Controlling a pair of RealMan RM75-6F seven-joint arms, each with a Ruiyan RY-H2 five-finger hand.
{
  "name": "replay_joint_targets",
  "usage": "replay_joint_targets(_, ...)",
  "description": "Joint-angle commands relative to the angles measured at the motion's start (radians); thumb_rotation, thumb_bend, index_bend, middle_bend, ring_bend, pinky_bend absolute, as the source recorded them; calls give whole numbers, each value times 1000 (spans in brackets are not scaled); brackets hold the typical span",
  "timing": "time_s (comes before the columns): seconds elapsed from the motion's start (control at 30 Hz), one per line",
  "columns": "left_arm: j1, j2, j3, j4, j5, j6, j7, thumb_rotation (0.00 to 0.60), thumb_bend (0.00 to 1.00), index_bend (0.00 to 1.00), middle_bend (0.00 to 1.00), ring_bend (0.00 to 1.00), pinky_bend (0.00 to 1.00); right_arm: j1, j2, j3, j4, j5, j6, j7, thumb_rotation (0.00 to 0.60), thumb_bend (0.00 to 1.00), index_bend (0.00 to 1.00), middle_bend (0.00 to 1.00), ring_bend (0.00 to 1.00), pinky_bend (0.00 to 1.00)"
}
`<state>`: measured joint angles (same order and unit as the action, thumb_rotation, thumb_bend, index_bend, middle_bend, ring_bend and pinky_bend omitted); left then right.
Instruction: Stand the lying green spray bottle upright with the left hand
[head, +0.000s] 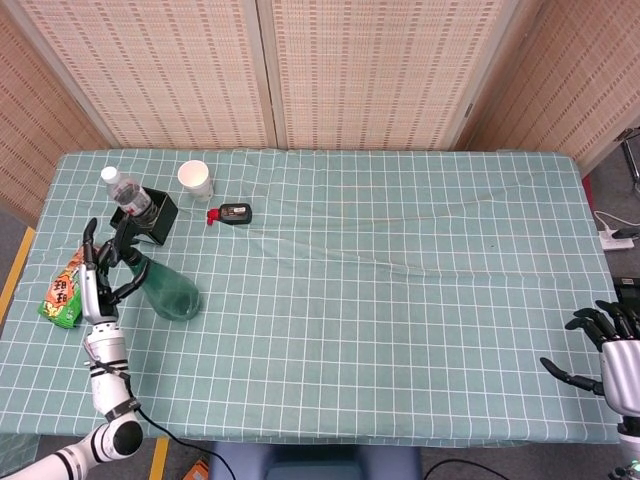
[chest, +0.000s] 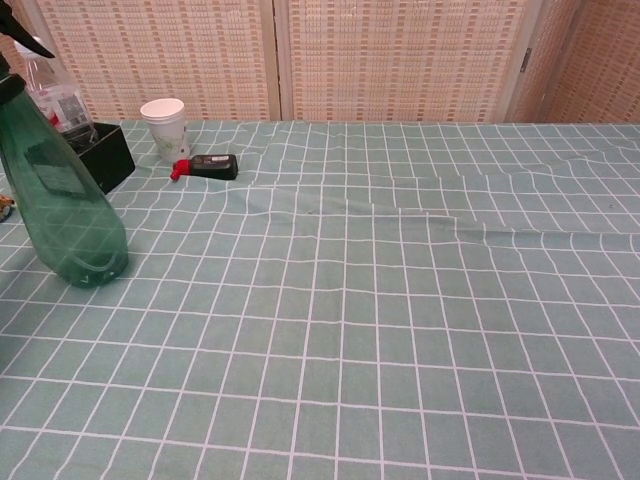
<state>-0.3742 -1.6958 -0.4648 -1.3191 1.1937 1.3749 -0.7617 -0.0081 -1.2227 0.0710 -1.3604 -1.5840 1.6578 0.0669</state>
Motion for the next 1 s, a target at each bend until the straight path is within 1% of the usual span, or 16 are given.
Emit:
replay_joint_targets(0.03, 16, 11, 15, -25, 17, 20, 9, 600, 163, 53, 360, 210, 169, 1, -1, -1, 3, -3, 2, 6, 600, 0, 463, 338, 193, 187)
replay_joint_targets(0.23, 40, 28, 35, -58, 36, 47, 28, 600, 161, 40, 330, 202, 172, 2, -5, -1, 11, -10, 9, 13, 600, 0, 465, 338, 193, 187)
replay_joint_targets(0.5, 73, 49, 56, -103, 35, 66, 67, 600, 160, 38, 301, 202, 191, 5, -9, -4, 24, -21, 17, 33, 600, 0, 464, 338, 193, 187)
replay_joint_targets(0.7, 112, 80, 94, -159, 60, 90, 85, 600, 162, 4, 255, 193, 188, 6, -9, -6, 26, -26, 19, 40, 600, 0, 465, 338, 193, 187)
replay_joint_targets(0.77, 125, 91, 111, -181, 73, 98, 93, 600, 163, 0, 246, 189, 187, 6, -9, -6, 29, -28, 21, 46, 600, 0, 465, 338, 193, 187)
replay_joint_targets(1.0, 170, 133, 143, -271, 104, 133, 102, 600, 158, 0, 212, 166, 180, 6, -8, -11, 42, -35, 26, 72, 600, 0, 465, 338, 193, 187)
